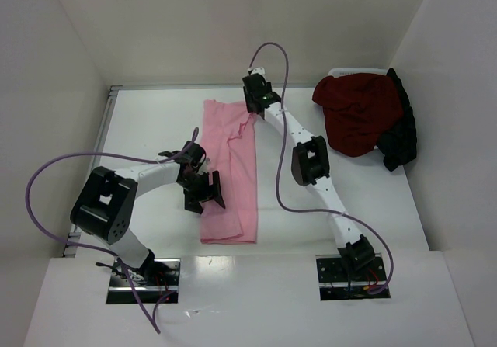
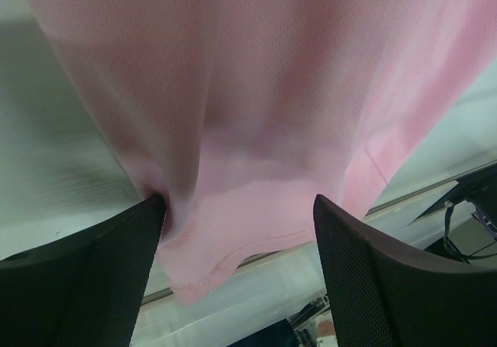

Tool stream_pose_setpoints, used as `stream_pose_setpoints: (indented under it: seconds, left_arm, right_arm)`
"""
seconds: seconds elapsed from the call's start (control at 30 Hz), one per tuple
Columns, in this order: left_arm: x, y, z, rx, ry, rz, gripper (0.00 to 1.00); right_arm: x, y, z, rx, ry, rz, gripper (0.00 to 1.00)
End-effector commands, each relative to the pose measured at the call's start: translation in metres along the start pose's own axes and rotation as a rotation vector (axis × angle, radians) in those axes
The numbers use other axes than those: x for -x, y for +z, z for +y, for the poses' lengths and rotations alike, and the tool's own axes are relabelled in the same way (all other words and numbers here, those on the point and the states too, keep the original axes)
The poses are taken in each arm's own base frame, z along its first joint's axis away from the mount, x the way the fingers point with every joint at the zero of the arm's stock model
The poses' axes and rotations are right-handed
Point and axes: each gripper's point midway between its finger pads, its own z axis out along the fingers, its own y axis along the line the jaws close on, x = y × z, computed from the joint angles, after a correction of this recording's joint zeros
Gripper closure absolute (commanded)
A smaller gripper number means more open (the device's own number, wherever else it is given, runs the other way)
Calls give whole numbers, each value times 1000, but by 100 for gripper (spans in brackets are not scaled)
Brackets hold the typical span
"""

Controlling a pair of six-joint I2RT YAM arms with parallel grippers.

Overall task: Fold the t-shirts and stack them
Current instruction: Grab the bottom of the folded rectangular tshirt with both arms

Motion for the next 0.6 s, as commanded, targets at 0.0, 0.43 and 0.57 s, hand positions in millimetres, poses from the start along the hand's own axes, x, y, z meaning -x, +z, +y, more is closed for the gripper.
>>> stream_pose_setpoints:
  seconds: [0.0,0.43,0.57]
  left_arm:
    - [-7,15,18,61,12,39,15]
    - [18,-63,-8,69,56,-223,3]
    - [15,-74,-11,39,36,-275,1]
  right_arm:
    - [54,-26,1,5,84,-118,33]
    - [99,-149,17,365,220,-55,6]
    - [66,-200,8,501,342,-28,0]
